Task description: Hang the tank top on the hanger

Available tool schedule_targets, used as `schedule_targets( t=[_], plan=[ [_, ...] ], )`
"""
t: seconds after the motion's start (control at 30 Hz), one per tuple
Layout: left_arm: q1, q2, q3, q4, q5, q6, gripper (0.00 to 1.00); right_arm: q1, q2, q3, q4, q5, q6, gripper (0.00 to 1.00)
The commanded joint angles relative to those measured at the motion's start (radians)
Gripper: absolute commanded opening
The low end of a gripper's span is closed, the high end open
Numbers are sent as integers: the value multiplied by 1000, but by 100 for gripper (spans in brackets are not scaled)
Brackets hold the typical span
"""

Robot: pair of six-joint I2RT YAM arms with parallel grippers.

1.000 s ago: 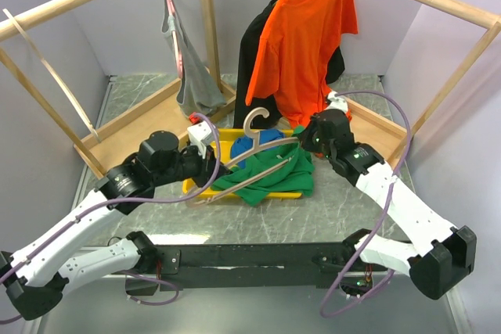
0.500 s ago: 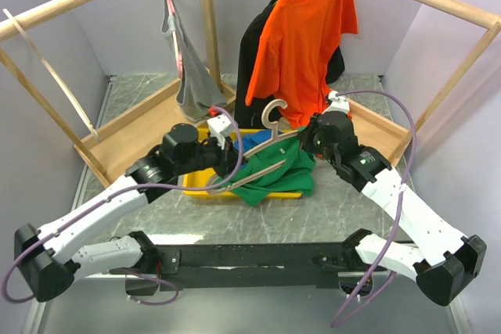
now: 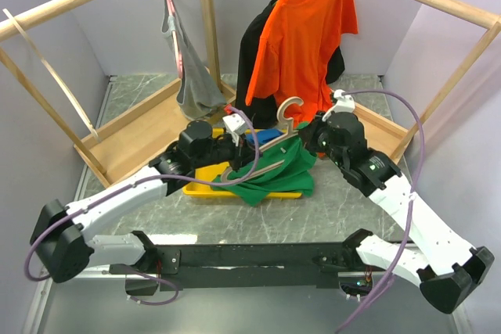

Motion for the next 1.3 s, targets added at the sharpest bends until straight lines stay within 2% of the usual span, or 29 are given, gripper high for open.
schedule_targets(
  t=[0.0, 0.07, 0.1, 0.2, 0.3, 0.37, 0.6, 0.87, 1.07, 1.23, 1.27],
  plan=[
    [-4, 25, 31, 116, 40, 20, 1, 6, -69, -49, 110, -16, -19, 19],
    [-4, 31, 29, 128, 40, 14, 1, 6, -89, -76, 125, -7, -22, 29],
    [-4, 30, 29, 131, 37, 12, 1, 6, -97, -84, 133, -10, -25, 41],
    [-4, 33, 21, 135, 40, 8, 1, 6, -138, -125, 211, -45, -56, 61],
    [-4, 44, 26, 148, 47, -5, 1, 14, -163, -176, 324, -143, -103, 67],
    [-4, 64, 40, 148, 60, -15, 1, 29, -160, -184, 357, -153, -129, 68],
    [-4, 76, 57, 141, 90, -35, 1, 71, -92, -176, 432, 53, -220, 68],
    [-4, 50, 49, 122, 103, -46, 1, 71, -44, -225, 504, 64, -246, 65],
    [-7, 59, 51, 104, 104, -45, 2, 71, -55, -259, 550, 47, -264, 55],
    [-9, 56, 63, 99, 103, -48, 2, 72, -55, -285, 570, 50, -266, 52],
    [-10, 56, 64, 98, 101, -48, 3, 72, -51, -285, 567, 56, -266, 46]
  ],
)
